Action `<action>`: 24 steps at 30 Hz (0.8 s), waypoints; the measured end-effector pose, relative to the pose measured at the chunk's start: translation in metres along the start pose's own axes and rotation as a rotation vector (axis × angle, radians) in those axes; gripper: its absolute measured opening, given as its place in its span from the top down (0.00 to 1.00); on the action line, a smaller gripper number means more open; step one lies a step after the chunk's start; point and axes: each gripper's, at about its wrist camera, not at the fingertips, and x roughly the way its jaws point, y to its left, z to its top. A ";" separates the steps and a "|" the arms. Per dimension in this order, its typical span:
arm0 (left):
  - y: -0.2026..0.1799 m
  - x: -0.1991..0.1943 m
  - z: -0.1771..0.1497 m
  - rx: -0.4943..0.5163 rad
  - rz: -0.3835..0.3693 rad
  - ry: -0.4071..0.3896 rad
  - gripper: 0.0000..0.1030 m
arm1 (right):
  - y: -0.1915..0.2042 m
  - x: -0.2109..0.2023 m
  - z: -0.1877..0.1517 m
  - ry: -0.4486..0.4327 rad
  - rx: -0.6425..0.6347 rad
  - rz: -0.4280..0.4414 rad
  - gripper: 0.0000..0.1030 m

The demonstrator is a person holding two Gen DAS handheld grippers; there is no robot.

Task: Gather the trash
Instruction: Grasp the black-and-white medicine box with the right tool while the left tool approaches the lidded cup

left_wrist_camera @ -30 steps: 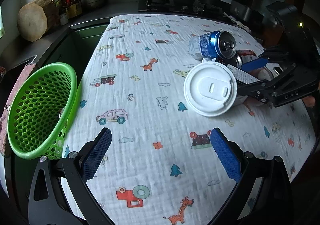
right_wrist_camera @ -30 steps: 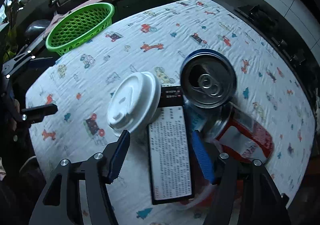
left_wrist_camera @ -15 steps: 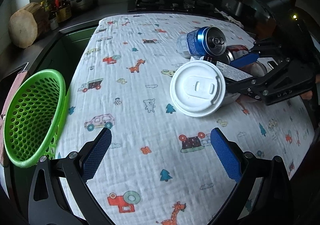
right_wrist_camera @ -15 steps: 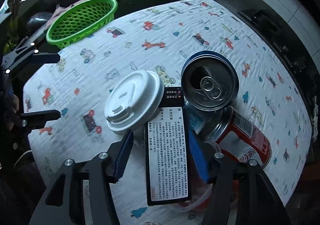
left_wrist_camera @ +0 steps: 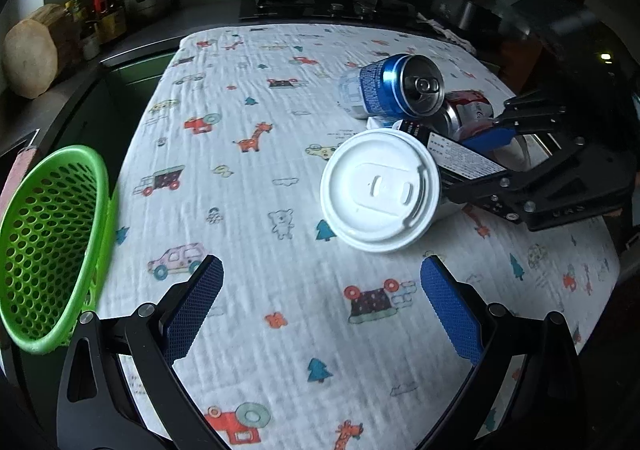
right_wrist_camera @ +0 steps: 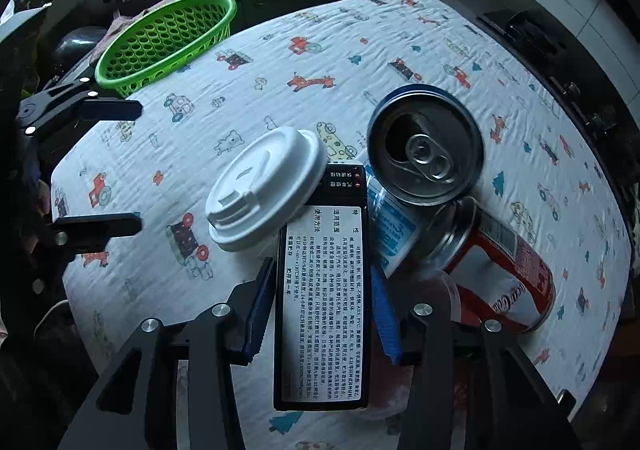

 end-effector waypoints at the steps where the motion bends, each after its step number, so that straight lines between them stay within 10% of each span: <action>1: -0.002 0.002 0.002 0.005 -0.005 0.000 0.05 | 0.000 -0.003 -0.002 -0.011 0.006 0.010 0.57; 24: -0.019 0.062 0.034 0.119 -0.242 0.082 0.05 | 0.014 -0.011 -0.021 -0.026 -0.041 0.015 0.57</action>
